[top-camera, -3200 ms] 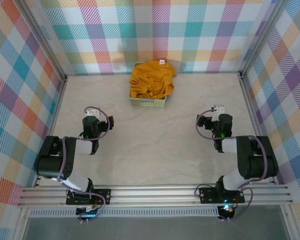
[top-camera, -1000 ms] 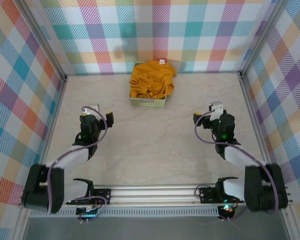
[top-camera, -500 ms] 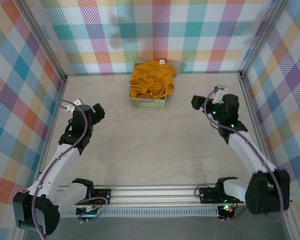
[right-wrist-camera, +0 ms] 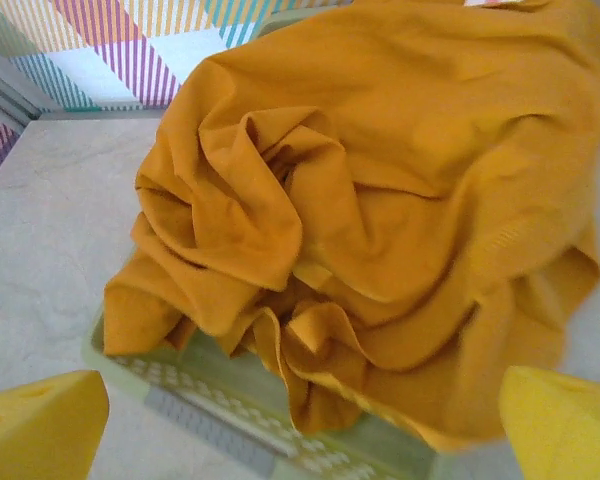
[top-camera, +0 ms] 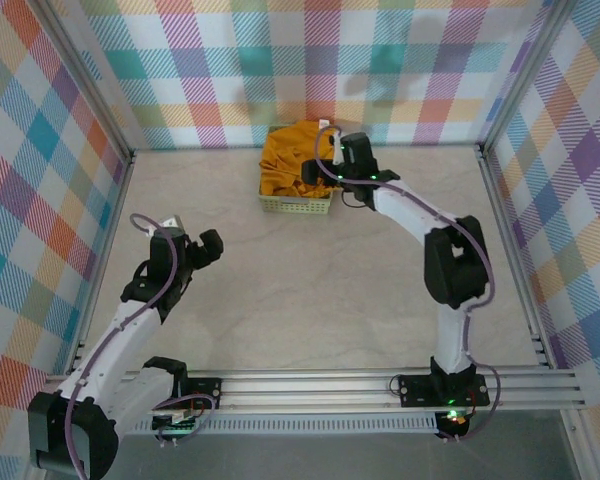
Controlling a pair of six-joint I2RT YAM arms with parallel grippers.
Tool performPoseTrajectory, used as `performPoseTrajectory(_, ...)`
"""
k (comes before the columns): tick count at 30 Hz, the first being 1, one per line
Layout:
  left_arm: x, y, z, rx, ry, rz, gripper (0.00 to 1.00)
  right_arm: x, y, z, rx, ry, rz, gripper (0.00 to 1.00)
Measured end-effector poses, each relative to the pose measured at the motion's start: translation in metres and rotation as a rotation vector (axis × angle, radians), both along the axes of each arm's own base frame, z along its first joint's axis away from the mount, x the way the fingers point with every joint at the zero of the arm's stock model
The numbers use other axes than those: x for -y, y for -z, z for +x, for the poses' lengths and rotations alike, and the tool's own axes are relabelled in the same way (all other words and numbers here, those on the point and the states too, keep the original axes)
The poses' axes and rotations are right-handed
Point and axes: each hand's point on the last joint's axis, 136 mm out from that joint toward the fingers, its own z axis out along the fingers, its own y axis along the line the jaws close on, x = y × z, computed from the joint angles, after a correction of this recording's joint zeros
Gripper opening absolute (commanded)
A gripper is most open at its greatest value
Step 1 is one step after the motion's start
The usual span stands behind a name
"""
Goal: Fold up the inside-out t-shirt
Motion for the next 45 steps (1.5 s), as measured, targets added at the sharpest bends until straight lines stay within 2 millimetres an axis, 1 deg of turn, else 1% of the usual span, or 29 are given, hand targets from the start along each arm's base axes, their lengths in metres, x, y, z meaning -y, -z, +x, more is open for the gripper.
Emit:
performPoseTrajectory(4,0.001,0.004,-0.004,0.018,0.013,-0.002,1.00,-0.028,0.022,0.024,-0.031,-0.010,-0.030,1.00)
performPoseTrajectory(9,0.004,0.006,-0.004,0.022,0.030,-0.012,1.00,-0.053,0.045,0.046,-0.053,-0.013,-0.061,1.00)
performPoseTrajectory(14,0.007,0.000,-0.002,0.048,0.043,-0.026,1.00,-0.063,0.065,0.067,-0.068,0.009,-0.094,1.00)
performPoseTrajectory(19,0.007,-0.007,-0.005,0.087,0.042,-0.036,1.00,-0.064,0.088,0.083,-0.091,0.056,-0.119,0.99)
performPoseTrajectory(20,0.007,-0.006,-0.005,0.089,0.042,-0.036,1.00,-0.064,0.091,0.085,-0.096,0.065,-0.118,0.96)
performPoseTrajectory(22,0.007,-0.006,-0.006,0.090,0.042,-0.036,1.00,-0.063,0.100,0.086,-0.120,0.087,-0.113,0.87)
performPoseTrajectory(24,0.007,-0.006,-0.006,0.090,0.041,-0.036,1.00,-0.061,0.108,0.085,-0.150,0.112,-0.110,0.74)
performPoseTrajectory(25,0.007,-0.006,-0.006,0.091,0.041,-0.037,1.00,-0.058,0.113,0.083,-0.174,0.127,-0.111,0.64)
performPoseTrajectory(26,0.007,-0.006,-0.006,0.091,0.040,-0.038,1.00,-0.054,0.115,0.082,-0.194,0.145,-0.110,0.58)
performPoseTrajectory(28,0.007,-0.006,-0.006,0.092,0.039,-0.040,1.00,-0.047,0.121,0.078,-0.241,0.179,-0.099,0.40)
performPoseTrajectory(30,0.006,-0.004,-0.006,0.089,0.036,-0.042,1.00,-0.042,0.125,0.075,-0.278,0.201,-0.090,0.30)
performPoseTrajectory(33,0.006,-0.003,-0.007,0.088,0.032,-0.044,1.00,-0.030,0.131,0.072,-0.323,0.245,-0.083,0.21)
performPoseTrajectory(34,0.006,-0.004,-0.007,0.088,0.031,-0.046,1.00,-0.024,0.131,0.069,-0.339,0.264,-0.086,0.17)
performPoseTrajectory(36,0.006,-0.005,-0.007,0.091,0.030,-0.047,1.00,-0.010,0.127,0.062,-0.379,0.309,-0.087,0.09)
performPoseTrajectory(38,0.004,-0.007,-0.009,0.100,0.025,-0.045,1.00,0.007,0.119,0.057,-0.410,0.359,-0.083,0.04)
performPoseTrajectory(40,0.003,-0.012,-0.010,0.117,0.019,-0.044,1.00,0.029,0.113,0.054,-0.440,0.420,-0.078,0.00)
performPoseTrajectory(41,0.002,-0.015,-0.011,0.125,0.016,-0.044,1.00,0.040,0.110,0.053,-0.451,0.449,-0.077,0.00)
performPoseTrajectory(45,-0.001,-0.021,-0.016,0.145,0.008,-0.043,1.00,0.101,0.114,0.041,-0.512,0.568,-0.087,0.00)
